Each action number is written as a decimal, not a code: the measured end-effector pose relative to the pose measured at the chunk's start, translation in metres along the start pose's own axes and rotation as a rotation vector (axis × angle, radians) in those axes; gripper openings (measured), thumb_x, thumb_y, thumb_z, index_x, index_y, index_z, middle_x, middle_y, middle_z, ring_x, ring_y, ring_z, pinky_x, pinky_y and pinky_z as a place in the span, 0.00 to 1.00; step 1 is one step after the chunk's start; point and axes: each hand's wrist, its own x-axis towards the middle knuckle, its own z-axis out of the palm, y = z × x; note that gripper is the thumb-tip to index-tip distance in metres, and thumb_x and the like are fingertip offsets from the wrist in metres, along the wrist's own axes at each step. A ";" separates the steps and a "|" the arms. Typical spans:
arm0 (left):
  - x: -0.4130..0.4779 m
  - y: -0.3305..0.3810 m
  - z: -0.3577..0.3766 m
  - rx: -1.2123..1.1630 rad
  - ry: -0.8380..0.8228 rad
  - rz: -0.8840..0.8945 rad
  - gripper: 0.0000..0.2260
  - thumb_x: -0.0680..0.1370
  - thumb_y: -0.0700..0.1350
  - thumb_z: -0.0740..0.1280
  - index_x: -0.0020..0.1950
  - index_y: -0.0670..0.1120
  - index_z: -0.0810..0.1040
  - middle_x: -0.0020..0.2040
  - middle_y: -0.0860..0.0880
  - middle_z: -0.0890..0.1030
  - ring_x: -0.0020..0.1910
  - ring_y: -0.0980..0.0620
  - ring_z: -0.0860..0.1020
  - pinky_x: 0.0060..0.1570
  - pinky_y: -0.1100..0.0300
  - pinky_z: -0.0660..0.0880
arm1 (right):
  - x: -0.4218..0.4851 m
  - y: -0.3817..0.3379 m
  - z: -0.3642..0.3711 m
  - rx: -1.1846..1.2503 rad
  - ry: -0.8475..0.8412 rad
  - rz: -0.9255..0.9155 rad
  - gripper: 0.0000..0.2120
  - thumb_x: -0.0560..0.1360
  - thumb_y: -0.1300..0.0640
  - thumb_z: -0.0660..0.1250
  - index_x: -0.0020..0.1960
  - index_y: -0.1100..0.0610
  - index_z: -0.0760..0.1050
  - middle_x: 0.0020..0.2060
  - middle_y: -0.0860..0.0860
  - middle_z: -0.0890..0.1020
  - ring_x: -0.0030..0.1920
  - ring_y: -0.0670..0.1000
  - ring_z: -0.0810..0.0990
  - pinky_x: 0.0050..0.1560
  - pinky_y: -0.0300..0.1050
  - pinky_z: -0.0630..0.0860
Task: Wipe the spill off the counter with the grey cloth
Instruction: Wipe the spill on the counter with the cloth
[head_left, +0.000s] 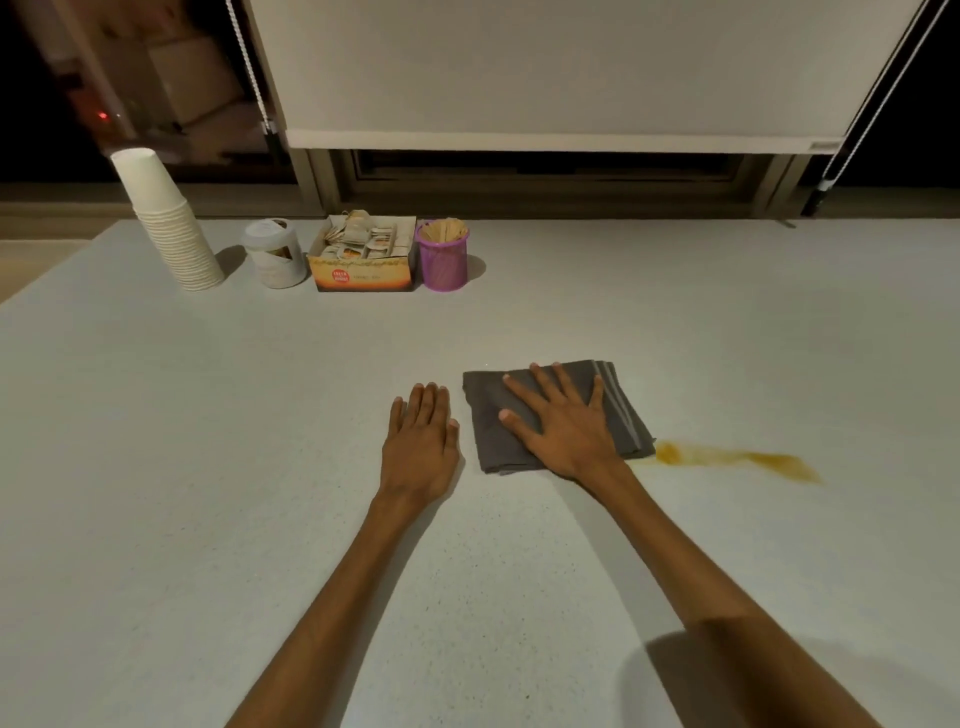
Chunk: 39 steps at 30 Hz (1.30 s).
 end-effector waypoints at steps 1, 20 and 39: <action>-0.001 -0.001 0.001 0.003 0.002 0.003 0.24 0.84 0.48 0.45 0.79 0.43 0.49 0.80 0.45 0.51 0.80 0.49 0.46 0.79 0.51 0.40 | -0.003 0.007 -0.003 0.004 -0.007 0.000 0.33 0.75 0.27 0.40 0.78 0.35 0.51 0.81 0.48 0.55 0.81 0.53 0.48 0.73 0.73 0.37; -0.005 0.000 -0.005 0.009 -0.014 0.010 0.24 0.84 0.48 0.45 0.79 0.43 0.49 0.80 0.45 0.52 0.80 0.49 0.48 0.79 0.50 0.42 | -0.073 0.008 -0.010 0.010 0.033 0.035 0.34 0.75 0.26 0.39 0.78 0.35 0.52 0.80 0.47 0.56 0.81 0.51 0.49 0.72 0.75 0.39; -0.036 0.004 -0.004 -0.007 -0.042 0.044 0.25 0.84 0.50 0.44 0.79 0.43 0.46 0.81 0.45 0.49 0.80 0.50 0.46 0.79 0.49 0.43 | -0.091 0.012 -0.013 0.005 0.030 0.033 0.33 0.75 0.26 0.39 0.78 0.34 0.51 0.80 0.46 0.56 0.81 0.50 0.49 0.74 0.73 0.40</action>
